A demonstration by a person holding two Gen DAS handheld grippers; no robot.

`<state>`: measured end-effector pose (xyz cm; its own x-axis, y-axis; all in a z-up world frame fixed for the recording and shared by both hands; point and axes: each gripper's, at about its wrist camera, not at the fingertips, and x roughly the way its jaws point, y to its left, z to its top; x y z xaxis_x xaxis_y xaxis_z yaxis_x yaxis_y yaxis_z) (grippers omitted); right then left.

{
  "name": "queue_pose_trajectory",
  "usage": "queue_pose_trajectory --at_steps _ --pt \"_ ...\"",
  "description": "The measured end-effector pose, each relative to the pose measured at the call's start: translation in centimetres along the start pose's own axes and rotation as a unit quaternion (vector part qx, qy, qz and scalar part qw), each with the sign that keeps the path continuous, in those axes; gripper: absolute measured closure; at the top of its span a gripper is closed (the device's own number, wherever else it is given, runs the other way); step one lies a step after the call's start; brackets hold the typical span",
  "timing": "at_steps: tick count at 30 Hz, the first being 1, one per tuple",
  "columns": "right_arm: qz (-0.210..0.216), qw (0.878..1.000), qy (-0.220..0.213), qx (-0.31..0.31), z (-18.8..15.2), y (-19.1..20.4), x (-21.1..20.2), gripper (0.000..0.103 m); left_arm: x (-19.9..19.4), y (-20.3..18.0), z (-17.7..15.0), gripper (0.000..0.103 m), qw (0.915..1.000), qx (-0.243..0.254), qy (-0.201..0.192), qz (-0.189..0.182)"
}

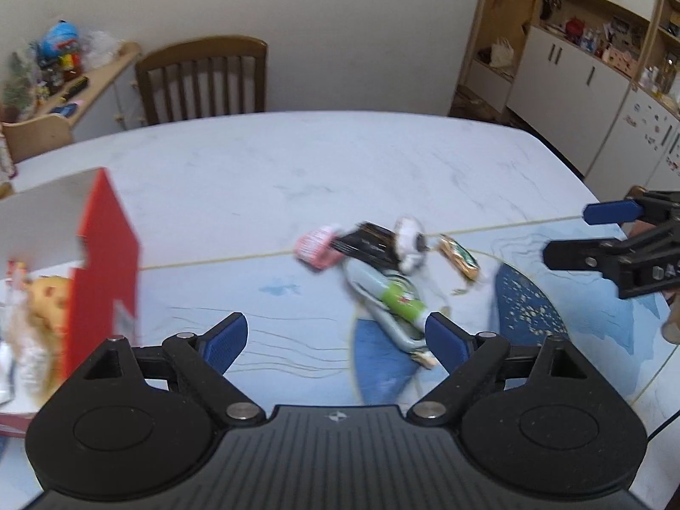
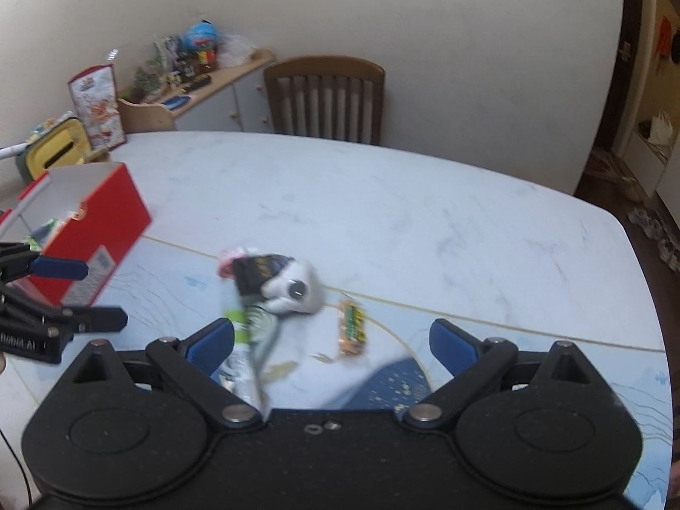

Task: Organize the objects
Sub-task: 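Withdraw both grippers from the box back toward the item pile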

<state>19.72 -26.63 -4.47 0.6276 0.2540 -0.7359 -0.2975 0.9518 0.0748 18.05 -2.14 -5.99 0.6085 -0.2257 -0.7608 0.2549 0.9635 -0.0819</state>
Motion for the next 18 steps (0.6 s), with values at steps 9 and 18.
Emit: queue_pose_trajectory --at_steps 9,18 --pt "-0.028 0.999 0.033 0.021 -1.0 -2.1 4.2 0.006 4.1 -4.4 -0.6 0.012 0.9986 0.044 -0.017 0.024" --pt "-0.023 0.997 0.062 0.031 -1.5 -2.6 8.0 0.010 7.7 -5.2 -0.9 0.012 0.9987 0.032 0.007 0.041"
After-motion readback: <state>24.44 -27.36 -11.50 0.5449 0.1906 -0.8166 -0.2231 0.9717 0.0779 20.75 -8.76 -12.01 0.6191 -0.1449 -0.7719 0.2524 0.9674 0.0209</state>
